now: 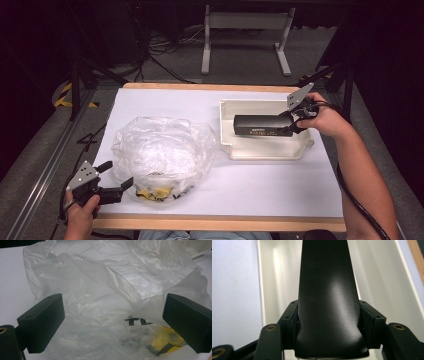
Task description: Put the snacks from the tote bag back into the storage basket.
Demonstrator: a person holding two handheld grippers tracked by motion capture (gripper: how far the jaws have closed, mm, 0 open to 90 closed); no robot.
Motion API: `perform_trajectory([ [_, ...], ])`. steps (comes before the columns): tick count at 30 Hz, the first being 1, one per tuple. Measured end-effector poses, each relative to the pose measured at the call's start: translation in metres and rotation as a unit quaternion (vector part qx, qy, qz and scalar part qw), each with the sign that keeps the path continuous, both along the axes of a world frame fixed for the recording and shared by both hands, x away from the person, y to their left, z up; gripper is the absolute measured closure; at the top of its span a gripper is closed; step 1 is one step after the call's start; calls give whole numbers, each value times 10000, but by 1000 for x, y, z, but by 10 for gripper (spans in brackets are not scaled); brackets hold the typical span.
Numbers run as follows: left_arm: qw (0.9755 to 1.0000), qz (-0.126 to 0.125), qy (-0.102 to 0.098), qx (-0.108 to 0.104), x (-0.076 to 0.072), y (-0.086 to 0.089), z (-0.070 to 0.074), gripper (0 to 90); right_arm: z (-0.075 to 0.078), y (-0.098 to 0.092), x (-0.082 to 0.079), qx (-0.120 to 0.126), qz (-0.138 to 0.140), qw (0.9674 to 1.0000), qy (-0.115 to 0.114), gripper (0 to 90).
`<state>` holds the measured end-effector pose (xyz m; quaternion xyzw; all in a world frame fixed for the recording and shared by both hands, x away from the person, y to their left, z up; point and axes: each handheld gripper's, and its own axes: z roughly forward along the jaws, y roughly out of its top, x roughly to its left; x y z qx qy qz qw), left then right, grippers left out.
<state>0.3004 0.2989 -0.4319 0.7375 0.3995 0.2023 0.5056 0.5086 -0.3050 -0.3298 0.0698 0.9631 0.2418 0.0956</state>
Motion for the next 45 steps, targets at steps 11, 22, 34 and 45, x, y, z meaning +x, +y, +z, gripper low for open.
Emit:
perform_trajectory([
  [11, 10000, 13, 44, 35, 3, -2, -1, 49, -13, 4, 7, -80, 65, 9998, 190, 433],
  [22, 10000, 11, 52, 19, 2, -1, -2, 49, -17, 6, 13, -207, 41, 9990, 390, 427],
  [34, 10000, -2, 52, 19, 2, -1, -2, 49, -27, 10, 21, -502, 141, 9973, 513, 419],
  [45, 10000, 0, 49, -1, 1, -2, -2, 49, -26, 13, 25, -650, 131, 9969, 418, 434],
])
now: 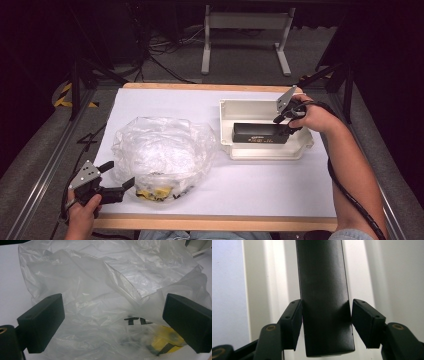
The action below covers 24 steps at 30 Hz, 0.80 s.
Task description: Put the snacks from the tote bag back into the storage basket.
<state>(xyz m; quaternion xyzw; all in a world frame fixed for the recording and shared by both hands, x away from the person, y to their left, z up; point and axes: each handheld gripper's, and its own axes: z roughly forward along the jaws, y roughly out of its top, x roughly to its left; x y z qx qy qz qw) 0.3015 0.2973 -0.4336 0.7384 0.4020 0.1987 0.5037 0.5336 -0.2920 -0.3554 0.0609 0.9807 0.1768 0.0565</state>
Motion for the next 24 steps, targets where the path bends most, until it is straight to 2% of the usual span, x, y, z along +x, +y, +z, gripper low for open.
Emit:
perform_trajectory([
  [8, 10000, 5, -12, 13, 0, 0, 1, 49, 1, -2, -1, 19, -91, 10000, -20, 426],
  [9, 10000, 1, 1, 16, 0, 0, 1, 49, 2, -1, -2, 49, -89, 9999, -18, 416],
  [10, 10000, 2, 0, 14, 0, 0, 1, 49, 5, -1, -4, 191, -107, 9997, -48, 378],
  [12, 10000, 0, -7, 1, 0, 0, 1, 49, 6, -1, -5, 265, -134, 9996, -38, 372],
  [16, 10000, -14, -9, 37, 0, 0, 1, 49, 16, 0, -12, 414, -227, 9988, -118, 301],
  [18, 10000, -11, -22, 22, -1, 0, 2, 49, 26, 1, -19, 475, -329, 9979, -282, 239],
  [21, 10000, -16, -22, 14, 0, 0, 2, 49, 32, 2, -24, 502, -402, 9972, -385, 203],
  [24, 10000, -32, -41, 1, 0, 0, 3, 49, 44, 4, -35, 696, -614, 9941, -553, 154],
])
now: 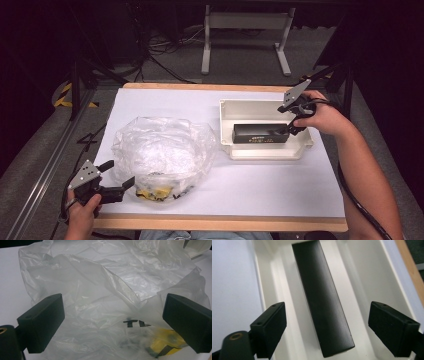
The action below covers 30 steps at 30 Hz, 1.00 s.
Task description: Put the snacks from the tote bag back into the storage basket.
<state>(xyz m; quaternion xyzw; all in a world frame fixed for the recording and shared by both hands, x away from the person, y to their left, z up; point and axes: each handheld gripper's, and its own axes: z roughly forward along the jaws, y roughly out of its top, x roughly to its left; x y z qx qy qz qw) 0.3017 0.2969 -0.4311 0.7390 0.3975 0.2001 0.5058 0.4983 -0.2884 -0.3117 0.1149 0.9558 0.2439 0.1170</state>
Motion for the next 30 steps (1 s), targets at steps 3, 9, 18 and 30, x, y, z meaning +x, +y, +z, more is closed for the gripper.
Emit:
perform_trajectory([
  [3, 10000, -10, -16, 9, 0, 0, 0, 49, 7, 1, -9, 183, -163, 9997, -74, 120],
  [9, 10000, -33, -31, -3, 1, -1, 1, 49, 18, 1, -33, 718, -472, 9961, -207, 101],
  [18, 10000, -32, -30, -4, 2, -3, 2, 49, 27, 3, -75, 1457, -935, 9848, -131, 80],
  [30, 10000, -39, -21, -23, 3, -3, 2, 50, 14, 2, -115, 2037, -1035, 9733, -240, 60],
])
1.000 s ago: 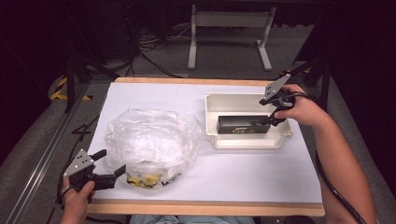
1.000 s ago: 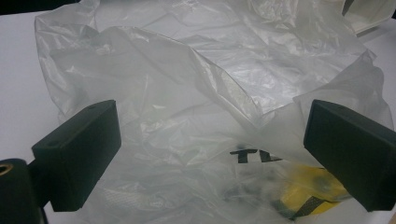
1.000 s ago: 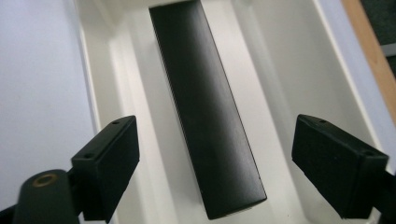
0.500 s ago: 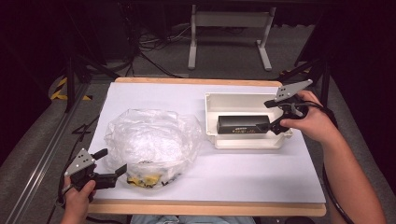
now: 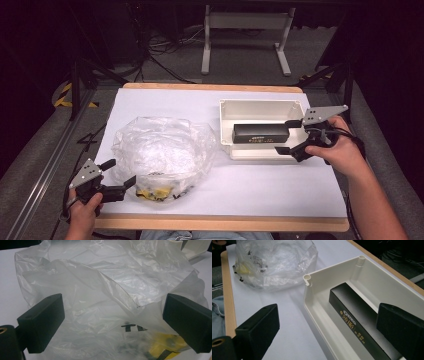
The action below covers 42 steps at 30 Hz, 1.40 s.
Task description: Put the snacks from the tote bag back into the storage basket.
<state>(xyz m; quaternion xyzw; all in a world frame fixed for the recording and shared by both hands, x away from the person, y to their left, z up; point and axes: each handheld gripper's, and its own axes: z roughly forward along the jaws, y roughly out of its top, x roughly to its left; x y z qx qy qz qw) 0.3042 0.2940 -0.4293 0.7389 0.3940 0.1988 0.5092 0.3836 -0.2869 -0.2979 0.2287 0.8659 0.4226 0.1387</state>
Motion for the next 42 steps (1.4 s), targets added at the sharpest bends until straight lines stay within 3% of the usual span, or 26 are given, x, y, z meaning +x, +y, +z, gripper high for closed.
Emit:
perform_trajectory([
  [1, 10000, -8, -1, 10, 0, 0, 0, 50, -1, 0, -2, 47, -28, 10000, -32, 60],
  [5, 10000, -25, -14, 20, 0, -1, 0, 50, -11, -2, -10, 628, -113, 9977, -208, 61],
  [8, 10000, -35, -21, 28, 0, 0, 0, 49, -21, -2, -15, 807, -147, 9964, -231, 60],
  [15, 10000, -42, -17, 31, 0, -1, 0, 49, -51, 1, -28, 733, -331, 9966, -181, 61],
  [18, 10000, -52, -24, 43, 0, -1, 0, 49, -63, 3, -31, 656, -461, 9963, -298, 61],
  [22, 10000, -23, -20, 80, 0, -1, -1, 49, -82, 3, -36, 790, -607, 9945, -336, 61],
  [25, 9999, -68, -23, 78, 0, -2, -1, 49, -95, 3, -37, 1028, -695, 9917, -348, 61],
  [36, 9998, -172, 15, 122, 2, -3, -2, 49, -138, 5, -34, 997, -937, 9904, -197, 59],
  [42, 9998, -174, 77, 114, 4, -2, -3, 46, -145, 5, -34, 896, -1191, 9888, 5, 71],
])
